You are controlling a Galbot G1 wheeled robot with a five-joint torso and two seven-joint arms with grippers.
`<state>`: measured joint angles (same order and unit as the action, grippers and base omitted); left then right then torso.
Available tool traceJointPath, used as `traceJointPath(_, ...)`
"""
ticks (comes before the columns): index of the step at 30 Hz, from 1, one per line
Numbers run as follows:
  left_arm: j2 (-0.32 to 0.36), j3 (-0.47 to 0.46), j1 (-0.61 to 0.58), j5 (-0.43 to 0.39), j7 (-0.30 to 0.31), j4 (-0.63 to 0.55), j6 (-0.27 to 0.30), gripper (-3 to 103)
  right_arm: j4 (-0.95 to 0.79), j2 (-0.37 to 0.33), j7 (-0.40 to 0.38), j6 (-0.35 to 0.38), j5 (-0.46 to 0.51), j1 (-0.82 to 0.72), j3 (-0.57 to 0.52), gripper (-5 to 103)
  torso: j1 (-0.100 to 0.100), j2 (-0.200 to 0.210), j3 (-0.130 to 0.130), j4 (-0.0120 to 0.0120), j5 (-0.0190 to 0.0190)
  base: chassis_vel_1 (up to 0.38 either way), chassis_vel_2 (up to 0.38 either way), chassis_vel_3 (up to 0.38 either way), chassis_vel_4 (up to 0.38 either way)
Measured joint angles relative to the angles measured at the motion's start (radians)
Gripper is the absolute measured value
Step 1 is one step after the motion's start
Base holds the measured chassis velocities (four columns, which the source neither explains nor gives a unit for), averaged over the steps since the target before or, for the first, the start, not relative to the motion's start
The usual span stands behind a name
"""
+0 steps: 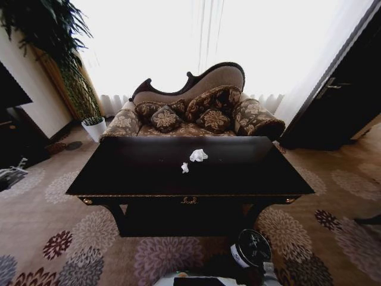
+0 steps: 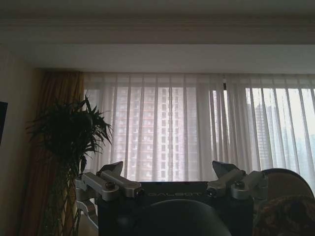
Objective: Move to the front of the table and place the trash on the table into the trash bin.
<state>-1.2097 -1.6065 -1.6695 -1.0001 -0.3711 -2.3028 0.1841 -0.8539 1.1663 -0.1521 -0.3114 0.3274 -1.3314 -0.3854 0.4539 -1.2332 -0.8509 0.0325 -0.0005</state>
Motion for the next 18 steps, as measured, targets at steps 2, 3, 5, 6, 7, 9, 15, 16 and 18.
traceJointPath(2,0.001,0.003,0.002,0.001,0.0,0.002,0.0,100,0.005,0.0,0.001,0.002,0.0,0.004,-0.001,0,0.0,0.0,0.0,0.0,0.0001,0.0,0.0,0.0,0.0)
traceJointPath(3,0.002,0.008,0.004,0.004,0.0,0.006,0.0,100,0.009,0.0,0.002,0.003,0.0,0.007,-0.002,0,0.0,0.0,0.0,-0.0001,0.0002,0.0,0.0,0.0,0.0)
traceJointPath(5,0.007,0.015,0.008,0.008,0.0,0.011,0.0,100,0.015,0.0,0.005,0.004,0.0,0.009,-0.004,-3,0.0,0.0,0.0,0.0,0.0001,0.0,0.0,0.0,0.0)
traceJointPath(6,0.007,0.015,0.008,0.008,0.0,0.011,0.0,100,0.015,0.0,0.005,0.004,0.0,0.009,-0.004,-3,0.0,0.0,0.0,0.0,0.0001,0.0,0.0,0.0,0.0)
traceJointPath(7,0.01,0.017,0.01,0.01,0.0,0.014,0.0,100,0.017,0.002,0.006,0.004,-0.003,0.009,-0.004,1,0.0,0.0,0.0,0.0,0.0002,0.0,0.0,0.0,0.0)
traceJointPath(9,0.015,0.021,0.014,0.011,0.0,0.019,0.0,100,0.017,0.008,0.006,0.004,-0.007,0.007,-0.004,7,0.0,0.0,0.0,0.0,0.0001,0.0,0.0,0.0,0.0)
traceJointPath(15,0.021,0.026,0.02,0.012,0.0,0.028,0.001,100,0.007,0.019,0.005,0.004,-0.013,-0.001,-0.006,28,0.0,0.0,0.0,0.0,0.0002,0.0,0.0,0.0,0.0)
traceJointPath(16,0.022,0.028,0.021,0.013,0.0,0.03,0.001,100,0.002,0.021,0.004,0.004,-0.014,-0.004,-0.007,28,0.0,0.0,0.0,0.0,0.0002,0.0,0.0,0.0,0.0)
traceJointPath(18,0.023,0.032,0.024,0.014,0.0,0.034,0.001,100,-0.011,0.024,0.003,0.005,-0.015,-0.011,-0.009,38,0.0,0.0,0.0,0.0,0.0003,0.0,0.0,0.0,0.0)
